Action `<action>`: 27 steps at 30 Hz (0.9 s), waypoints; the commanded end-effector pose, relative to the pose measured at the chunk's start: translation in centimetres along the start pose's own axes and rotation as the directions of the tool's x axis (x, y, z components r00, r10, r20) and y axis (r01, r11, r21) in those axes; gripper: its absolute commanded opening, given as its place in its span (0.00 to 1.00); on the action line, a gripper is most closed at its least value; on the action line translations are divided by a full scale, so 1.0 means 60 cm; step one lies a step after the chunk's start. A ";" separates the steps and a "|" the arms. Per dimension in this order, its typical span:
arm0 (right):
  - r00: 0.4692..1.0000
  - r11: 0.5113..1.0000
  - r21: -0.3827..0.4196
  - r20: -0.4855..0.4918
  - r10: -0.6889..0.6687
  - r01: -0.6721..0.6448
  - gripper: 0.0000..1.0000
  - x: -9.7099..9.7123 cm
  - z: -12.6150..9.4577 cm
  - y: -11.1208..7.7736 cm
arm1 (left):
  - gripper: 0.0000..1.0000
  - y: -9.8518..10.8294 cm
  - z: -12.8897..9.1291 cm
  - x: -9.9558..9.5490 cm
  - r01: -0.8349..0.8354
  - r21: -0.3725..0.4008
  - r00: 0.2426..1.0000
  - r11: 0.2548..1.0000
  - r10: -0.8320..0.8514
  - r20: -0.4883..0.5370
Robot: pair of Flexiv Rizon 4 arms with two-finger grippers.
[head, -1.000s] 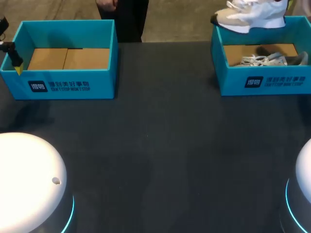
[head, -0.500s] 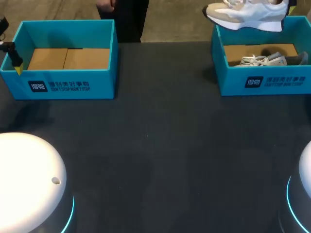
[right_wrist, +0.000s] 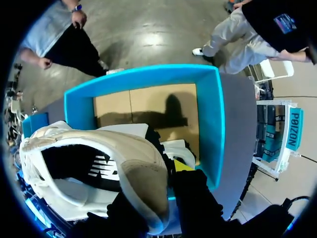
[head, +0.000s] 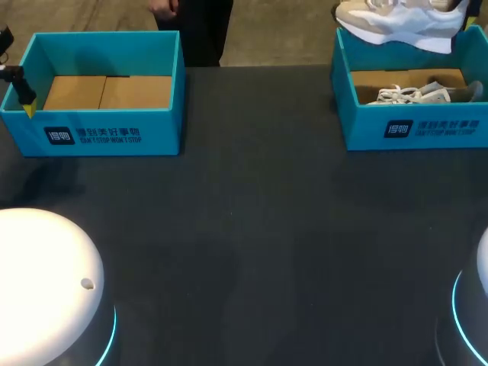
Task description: Take the shoe out of the shoebox, open the shoe tongue, remove and reinsert the insole, then place the shoe into the shoebox
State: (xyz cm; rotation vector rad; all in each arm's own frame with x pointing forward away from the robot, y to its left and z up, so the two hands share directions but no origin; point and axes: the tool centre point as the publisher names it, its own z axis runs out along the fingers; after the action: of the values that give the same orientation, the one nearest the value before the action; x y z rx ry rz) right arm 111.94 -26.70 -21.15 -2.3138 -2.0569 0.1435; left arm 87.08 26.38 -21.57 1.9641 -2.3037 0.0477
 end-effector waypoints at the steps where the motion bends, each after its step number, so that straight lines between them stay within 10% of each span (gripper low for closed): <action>1: 1.000 1.000 -0.016 -0.018 0.009 -0.009 0.00 -0.007 0.011 0.007 | 1.00 0.002 -0.001 0.001 0.001 0.000 1.000 1.000 -0.001 0.002; 27: 0.999 0.999 -0.045 0.039 0.023 -0.021 0.00 -0.031 0.073 -0.018 | 1.00 0.002 -0.001 0.001 0.001 0.000 1.000 1.000 -0.001 0.002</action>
State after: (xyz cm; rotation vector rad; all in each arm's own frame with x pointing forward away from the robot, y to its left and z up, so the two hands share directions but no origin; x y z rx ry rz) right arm 111.17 -28.38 -25.10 -2.3636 -2.0639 0.1839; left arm 87.08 26.38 -21.56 1.9642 -2.3035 0.0477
